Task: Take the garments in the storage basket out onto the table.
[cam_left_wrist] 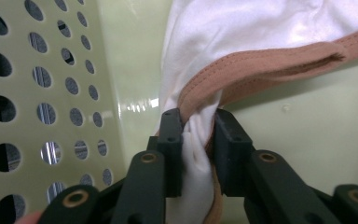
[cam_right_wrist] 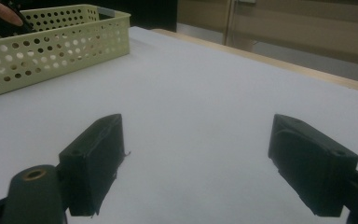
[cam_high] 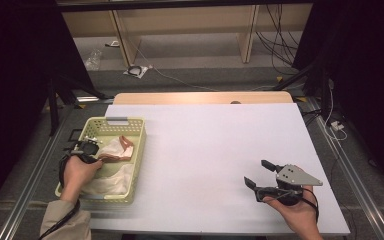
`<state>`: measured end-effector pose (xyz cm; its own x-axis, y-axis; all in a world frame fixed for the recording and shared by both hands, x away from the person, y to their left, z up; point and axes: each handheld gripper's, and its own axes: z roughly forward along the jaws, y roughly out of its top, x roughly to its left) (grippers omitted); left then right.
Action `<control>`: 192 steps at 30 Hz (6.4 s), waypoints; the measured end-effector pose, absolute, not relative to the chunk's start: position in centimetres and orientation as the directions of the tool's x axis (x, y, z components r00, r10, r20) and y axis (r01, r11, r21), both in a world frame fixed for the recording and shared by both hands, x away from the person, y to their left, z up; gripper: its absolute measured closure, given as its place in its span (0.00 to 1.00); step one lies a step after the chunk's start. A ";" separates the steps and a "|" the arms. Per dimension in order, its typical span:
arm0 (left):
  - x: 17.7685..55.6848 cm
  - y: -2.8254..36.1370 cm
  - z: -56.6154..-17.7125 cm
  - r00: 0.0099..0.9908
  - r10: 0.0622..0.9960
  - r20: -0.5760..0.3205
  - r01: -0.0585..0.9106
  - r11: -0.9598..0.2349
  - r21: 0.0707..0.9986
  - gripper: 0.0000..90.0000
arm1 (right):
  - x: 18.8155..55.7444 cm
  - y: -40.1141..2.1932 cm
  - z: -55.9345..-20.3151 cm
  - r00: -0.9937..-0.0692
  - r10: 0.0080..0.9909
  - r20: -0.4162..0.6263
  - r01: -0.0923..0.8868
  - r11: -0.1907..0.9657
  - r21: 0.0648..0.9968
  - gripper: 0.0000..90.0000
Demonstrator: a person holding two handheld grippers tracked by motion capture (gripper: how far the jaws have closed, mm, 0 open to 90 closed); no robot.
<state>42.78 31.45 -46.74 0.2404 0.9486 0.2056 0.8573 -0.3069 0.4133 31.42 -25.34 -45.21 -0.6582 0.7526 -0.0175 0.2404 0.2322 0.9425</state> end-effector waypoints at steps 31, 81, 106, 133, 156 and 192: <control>41.3 31.4 -43.9 0.219 0.963 0.159 0.692 -0.268 0.670 0.90 | 31.4 -25.2 -45.2 -0.661 0.750 -0.025 0.227 0.231 0.946 0.22; 38.6 29.0 -37.6 0.239 0.958 0.161 0.304 -0.231 0.924 0.90 | 31.4 -25.1 -45.2 -0.668 0.744 -0.023 0.228 0.234 0.945 0.22; 37.9 27.5 -34.9 0.252 0.954 0.163 0.184 -0.212 0.960 0.90 | 31.4 -25.0 -45.2 -0.668 0.744 -0.023 0.223 0.230 0.947 0.22; 37.5 26.3 -32.8 0.267 0.949 0.166 0.104 -0.200 0.974 0.90 | 31.4 -25.0 -45.2 -0.667 0.745 -0.024 0.221 0.229 0.948 0.22; 37.8 25.3 -31.0 0.285 0.941 0.182 0.063 -0.208 0.976 0.90 | 31.4 -25.0 -45.3 -0.668 0.744 -0.018 0.226 0.225 0.948 0.22; 38.1 22.4 -27.5 0.338 0.916 0.216 -0.025 -0.221 0.975 0.90 | 31.4 -24.9 -45.3 -0.667 0.745 -0.017 0.227 0.225 0.947 0.22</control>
<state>38.06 22.37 -27.54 0.3377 0.9161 0.2163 -0.0248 -0.2210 0.9750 31.37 -24.95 -45.28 -0.6673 0.7446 -0.0174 0.2268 0.2254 0.9475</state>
